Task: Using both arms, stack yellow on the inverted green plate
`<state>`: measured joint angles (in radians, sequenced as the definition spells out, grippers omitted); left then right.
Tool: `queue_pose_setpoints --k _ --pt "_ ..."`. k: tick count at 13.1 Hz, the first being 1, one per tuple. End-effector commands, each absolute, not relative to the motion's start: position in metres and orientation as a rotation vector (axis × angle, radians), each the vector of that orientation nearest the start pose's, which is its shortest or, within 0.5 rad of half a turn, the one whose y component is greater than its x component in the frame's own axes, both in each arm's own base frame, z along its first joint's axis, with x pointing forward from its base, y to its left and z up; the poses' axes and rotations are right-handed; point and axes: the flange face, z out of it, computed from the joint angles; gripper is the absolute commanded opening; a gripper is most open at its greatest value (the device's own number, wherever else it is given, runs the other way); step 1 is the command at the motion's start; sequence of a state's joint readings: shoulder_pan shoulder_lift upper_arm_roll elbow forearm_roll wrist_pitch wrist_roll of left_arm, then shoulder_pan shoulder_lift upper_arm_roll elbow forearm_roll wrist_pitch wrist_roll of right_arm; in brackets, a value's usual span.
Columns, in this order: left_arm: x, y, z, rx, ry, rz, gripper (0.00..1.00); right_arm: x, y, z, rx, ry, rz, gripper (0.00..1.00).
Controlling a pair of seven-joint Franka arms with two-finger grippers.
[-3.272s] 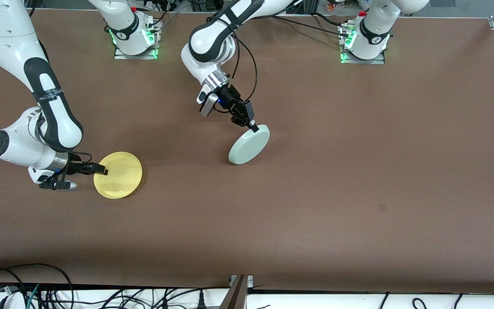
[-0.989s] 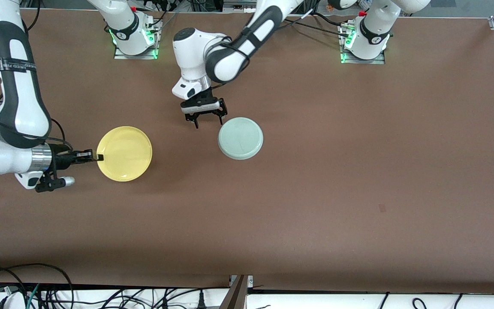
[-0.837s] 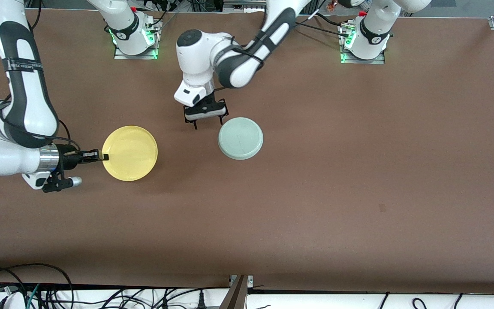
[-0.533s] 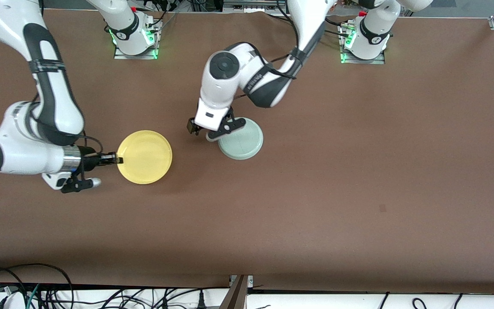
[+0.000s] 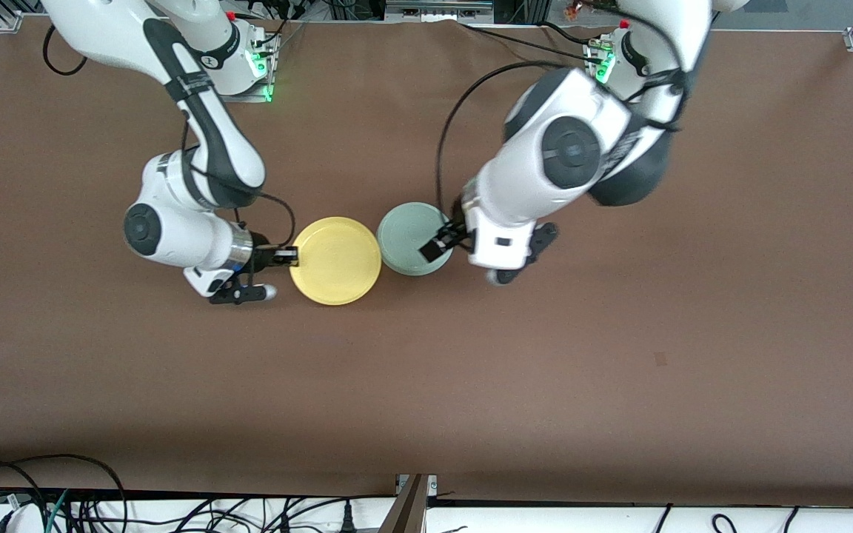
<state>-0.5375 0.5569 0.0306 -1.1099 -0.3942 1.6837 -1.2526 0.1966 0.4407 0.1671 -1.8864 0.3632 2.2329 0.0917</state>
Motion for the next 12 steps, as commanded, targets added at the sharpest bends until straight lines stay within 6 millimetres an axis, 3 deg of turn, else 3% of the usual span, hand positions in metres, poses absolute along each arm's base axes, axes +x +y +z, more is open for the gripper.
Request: queue_pose_setpoints --k 1,4,6,7,9,12 --pt "0.605 -0.319 0.554 -3.153 -1.176 0.531 1.00 0.543 0.274 0.268 -2.793 0.042 0.192 0.00" --pt "0.596 -0.250 0.595 -3.127 -1.132 0.587 1.00 0.501 0.309 0.249 -2.782 0.030 0.099 0.00" --pt "0.597 -0.202 0.603 -3.177 -0.957 0.620 1.00 0.483 0.328 0.241 -2.779 -0.001 0.067 0.00" --pt "0.597 -0.172 0.614 -3.213 -0.783 0.555 1.00 0.472 0.343 0.237 -2.778 0.002 0.062 0.00" --pt "0.583 -0.144 0.628 -3.190 -0.515 0.383 1.00 0.465 0.353 0.230 -2.778 -0.006 0.066 0.00" --pt "0.562 -0.099 0.626 -3.118 -0.301 0.335 1.00 0.460 0.358 0.219 -2.779 -0.013 0.075 0.00"
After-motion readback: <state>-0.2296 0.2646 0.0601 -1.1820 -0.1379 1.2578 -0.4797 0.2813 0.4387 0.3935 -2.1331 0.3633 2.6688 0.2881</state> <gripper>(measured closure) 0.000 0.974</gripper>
